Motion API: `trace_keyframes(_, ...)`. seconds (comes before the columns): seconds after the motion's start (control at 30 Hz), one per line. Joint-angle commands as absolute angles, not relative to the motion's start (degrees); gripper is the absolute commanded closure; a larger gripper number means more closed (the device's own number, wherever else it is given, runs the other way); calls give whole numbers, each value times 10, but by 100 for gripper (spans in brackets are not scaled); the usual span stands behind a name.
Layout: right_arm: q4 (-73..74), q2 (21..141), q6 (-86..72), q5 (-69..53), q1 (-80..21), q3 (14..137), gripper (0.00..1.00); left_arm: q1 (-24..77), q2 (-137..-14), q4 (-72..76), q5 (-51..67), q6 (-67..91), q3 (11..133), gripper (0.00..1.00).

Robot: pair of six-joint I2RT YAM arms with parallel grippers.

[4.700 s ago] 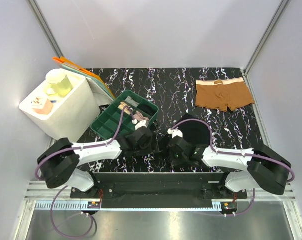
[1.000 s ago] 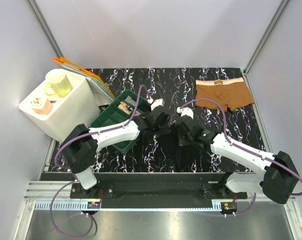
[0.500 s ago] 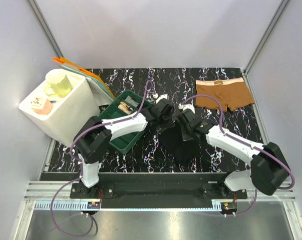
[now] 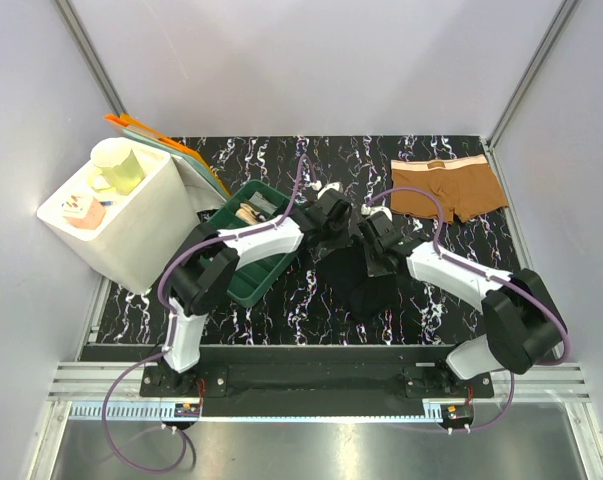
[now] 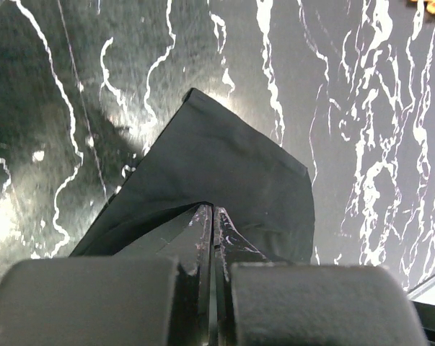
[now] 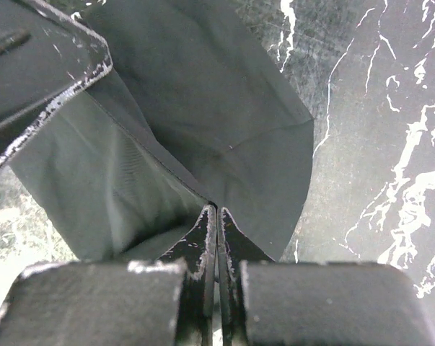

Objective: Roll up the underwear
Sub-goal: Fold the underwear at the center of the board.

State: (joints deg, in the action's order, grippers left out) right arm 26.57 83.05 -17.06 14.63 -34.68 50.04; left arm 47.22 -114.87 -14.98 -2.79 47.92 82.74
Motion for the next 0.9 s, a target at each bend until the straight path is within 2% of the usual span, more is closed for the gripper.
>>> trace_keyframes(0.0, 249, 834, -162, 134, -335, 519, 100, 463, -1165, -135, -14, 465, 864, 100)
trace_keyframes(0.4, 270, 791, -169, 92, -334, 557, 100, 460, -1129, -136, -4, 460, 860, 100)
trace_keyframes(0.87, 289, 800, -149, 134, -332, 579, 100, 459, -1148, -148, -5, 458, 914, 100)
